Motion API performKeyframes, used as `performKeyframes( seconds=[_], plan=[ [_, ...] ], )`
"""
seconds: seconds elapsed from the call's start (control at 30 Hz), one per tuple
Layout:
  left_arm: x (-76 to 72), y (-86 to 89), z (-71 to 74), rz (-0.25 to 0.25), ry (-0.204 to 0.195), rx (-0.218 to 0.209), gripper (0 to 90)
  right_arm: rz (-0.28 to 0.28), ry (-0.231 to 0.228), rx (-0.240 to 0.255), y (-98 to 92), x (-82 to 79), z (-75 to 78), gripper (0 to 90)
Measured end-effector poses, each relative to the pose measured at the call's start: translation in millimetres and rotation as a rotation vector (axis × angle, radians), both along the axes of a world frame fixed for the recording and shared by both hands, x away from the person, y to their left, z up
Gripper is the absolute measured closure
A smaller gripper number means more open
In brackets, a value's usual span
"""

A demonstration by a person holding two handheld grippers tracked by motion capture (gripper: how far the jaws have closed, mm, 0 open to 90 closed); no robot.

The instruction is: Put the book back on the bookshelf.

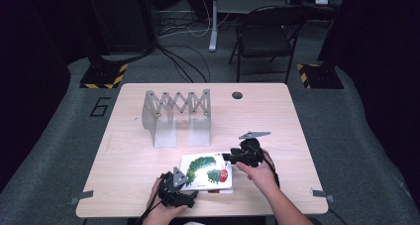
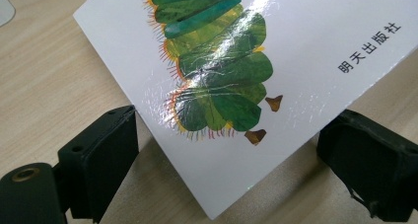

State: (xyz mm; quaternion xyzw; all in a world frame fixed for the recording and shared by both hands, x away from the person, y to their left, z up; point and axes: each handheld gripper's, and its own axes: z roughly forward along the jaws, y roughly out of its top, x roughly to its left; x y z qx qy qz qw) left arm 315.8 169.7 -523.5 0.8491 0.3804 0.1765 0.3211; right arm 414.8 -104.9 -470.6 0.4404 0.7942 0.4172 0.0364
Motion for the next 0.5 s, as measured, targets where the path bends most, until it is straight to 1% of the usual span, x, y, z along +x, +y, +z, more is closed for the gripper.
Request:
performKeyframes(
  seconds=[0.03, 0.07, 0.13, 0.17, 0.2, 0.23, 0.27, 0.3, 0.4, 0.43, 0.47, 0.5],
  plan=[
    [0.0, 0.0, 0.0, 0.000, 0.000, 0.000, 9.3, 0.000, 0.000, 0.000, 0.0, 0.0, 0.0, 51.9],
    [-1.1, -1.0, 0.0, 0.003, -0.010, 0.002, 9.3, -0.002, 0.003, 0.001, 0.1, -0.1, 0.1, 52.0],
    [-1.5, -0.8, 0.8, -0.011, -0.010, 0.007, 10.0, -0.003, 0.004, 0.002, 0.2, -0.1, 0.1, 52.0],
    [-2.0, -1.4, 0.7, -0.008, -0.022, 0.013, 10.3, -0.002, 0.003, -0.001, 0.0, 0.0, -0.1, 52.0],
    [-2.0, -1.0, 1.2, -0.019, -0.019, 0.015, 10.6, -0.001, 0.004, -0.002, 0.0, 0.2, -0.3, 52.0],
    [-2.8, -1.8, 0.6, -0.011, -0.036, 0.017, 11.3, -0.003, 0.008, 0.000, 0.2, -0.1, -0.2, 52.0],
    [-3.8, -2.5, 1.2, -0.017, -0.048, 0.031, 11.6, -0.001, 0.004, -0.001, 0.0, 0.1, -0.2, 52.0],
    [-3.8, -2.5, 1.2, -0.017, -0.048, 0.031, 12.1, -0.001, 0.004, -0.001, 0.0, 0.1, -0.2, 52.0],
    [-7.5, -5.1, 2.6, -0.037, -0.088, 0.061, 14.3, -0.001, 0.003, -0.001, 0.1, -0.1, -0.1, 52.0],
    [-8.5, -6.0, 3.2, -0.046, -0.093, 0.071, 15.1, 0.000, 0.005, 0.002, 0.2, -0.2, 0.0, 52.0],
    [-9.4, -7.1, 2.9, -0.044, -0.113, 0.080, 15.8, -0.002, 0.005, 0.000, 0.2, -0.2, -0.1, 52.0],
    [-10.1, -7.9, 2.9, -0.042, -0.119, 0.085, 16.4, -0.004, 0.008, 0.001, 0.3, -0.5, 0.0, 52.0]
  ],
)
